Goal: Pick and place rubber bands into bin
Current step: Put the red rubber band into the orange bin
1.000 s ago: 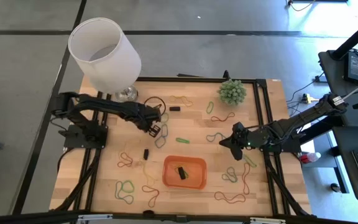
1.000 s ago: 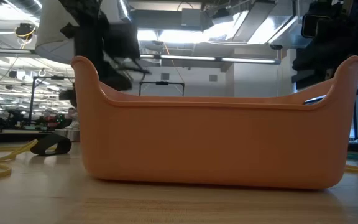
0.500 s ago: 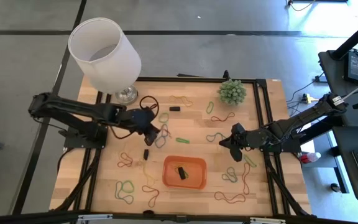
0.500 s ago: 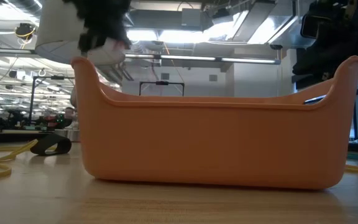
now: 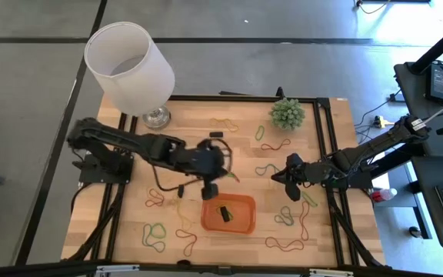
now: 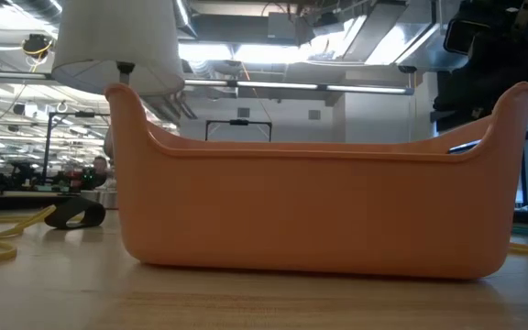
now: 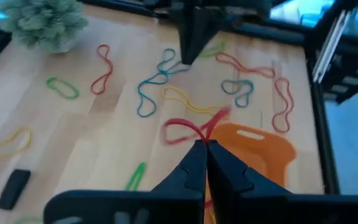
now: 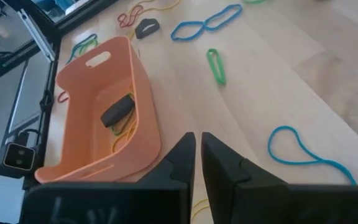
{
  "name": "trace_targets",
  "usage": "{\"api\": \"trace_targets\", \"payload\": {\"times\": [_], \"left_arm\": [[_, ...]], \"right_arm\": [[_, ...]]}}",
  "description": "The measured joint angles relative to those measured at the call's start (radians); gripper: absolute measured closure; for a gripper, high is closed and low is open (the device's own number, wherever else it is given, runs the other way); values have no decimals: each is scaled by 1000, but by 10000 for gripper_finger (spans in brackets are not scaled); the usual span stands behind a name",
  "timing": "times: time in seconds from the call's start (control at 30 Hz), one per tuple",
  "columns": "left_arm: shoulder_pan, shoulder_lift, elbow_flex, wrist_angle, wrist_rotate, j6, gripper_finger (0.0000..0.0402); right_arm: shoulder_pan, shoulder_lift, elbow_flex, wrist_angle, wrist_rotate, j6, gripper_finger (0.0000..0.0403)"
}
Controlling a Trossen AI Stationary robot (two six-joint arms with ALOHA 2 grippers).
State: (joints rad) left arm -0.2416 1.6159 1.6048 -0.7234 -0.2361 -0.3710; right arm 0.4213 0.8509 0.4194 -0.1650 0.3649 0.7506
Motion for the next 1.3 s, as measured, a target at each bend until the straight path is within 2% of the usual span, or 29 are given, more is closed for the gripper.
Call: {"api": "trace_targets", "payload": {"times": [0.2,0.4,0.73,0.8,1.0,1.3], "left_arm": [[-8,166,130,-87,140,68,400],[-7,253,152,-101,234,18,400],[-8,306,156,-153,256,18,400],[-14,318,154,-195,261,32,400],[-37,345,154,-183,270,94,400],[-72,476,154,-200,284,146,400]], "right_arm": [[0,0,0,-51,-3,4,371],[0,0,0,-69,-48,1,371],[1,0,0,-116,-75,4,371],[1,-1,0,-116,-77,4,371],[2,0,0,-123,-106,5,371],[5,0,-1,-136,-128,8,371]]}}
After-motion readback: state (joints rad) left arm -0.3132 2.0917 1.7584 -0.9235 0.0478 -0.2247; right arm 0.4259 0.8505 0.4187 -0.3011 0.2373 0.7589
